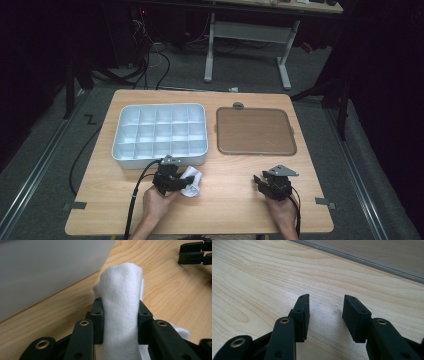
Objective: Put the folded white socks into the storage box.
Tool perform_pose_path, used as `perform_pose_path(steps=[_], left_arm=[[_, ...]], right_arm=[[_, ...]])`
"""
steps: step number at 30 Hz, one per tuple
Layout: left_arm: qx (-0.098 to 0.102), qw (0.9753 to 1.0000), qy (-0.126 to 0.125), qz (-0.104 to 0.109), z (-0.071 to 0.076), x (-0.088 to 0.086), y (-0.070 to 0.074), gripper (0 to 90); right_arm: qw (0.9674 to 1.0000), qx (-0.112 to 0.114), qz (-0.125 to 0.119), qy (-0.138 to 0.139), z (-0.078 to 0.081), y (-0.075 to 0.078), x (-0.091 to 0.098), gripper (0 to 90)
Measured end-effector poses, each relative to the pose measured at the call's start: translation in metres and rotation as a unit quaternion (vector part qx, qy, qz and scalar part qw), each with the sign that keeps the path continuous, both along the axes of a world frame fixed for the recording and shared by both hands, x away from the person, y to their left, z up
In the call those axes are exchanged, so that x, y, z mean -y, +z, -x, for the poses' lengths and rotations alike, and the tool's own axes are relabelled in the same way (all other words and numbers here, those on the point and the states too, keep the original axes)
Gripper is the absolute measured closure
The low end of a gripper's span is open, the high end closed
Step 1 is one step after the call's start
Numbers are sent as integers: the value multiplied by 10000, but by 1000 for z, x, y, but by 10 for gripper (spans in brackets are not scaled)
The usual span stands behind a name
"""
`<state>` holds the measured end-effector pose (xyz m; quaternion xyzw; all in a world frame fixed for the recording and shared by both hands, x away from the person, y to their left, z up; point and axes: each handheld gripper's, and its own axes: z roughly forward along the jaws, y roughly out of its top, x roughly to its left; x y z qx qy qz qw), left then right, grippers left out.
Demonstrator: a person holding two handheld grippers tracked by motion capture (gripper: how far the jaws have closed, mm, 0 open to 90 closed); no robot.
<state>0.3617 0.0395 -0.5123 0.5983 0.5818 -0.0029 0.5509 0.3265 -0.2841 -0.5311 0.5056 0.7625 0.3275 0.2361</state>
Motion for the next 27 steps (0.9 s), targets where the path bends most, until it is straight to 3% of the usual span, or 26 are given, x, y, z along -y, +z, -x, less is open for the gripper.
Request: perform_pose_path(steps=[5, 13, 22, 27], left_arm=[[96, 9999, -62, 30, 3, -1, 7, 682], [87, 9996, -37, 282, 6, -11, 19, 683], [343, 9989, -33, 332, 3, -18, 42, 682], [373, 9984, 19, 435, -1, -24, 52, 682]], right_arm=[[10000, -2, -4, -1, 0, 0, 0, 570], [10000, -12, -7, -6, 0, 0, 0, 554], [10000, -16, -10, 1, 0, 0, 0, 546], [10000, -18, -10, 6, 0, 0, 0, 544]])
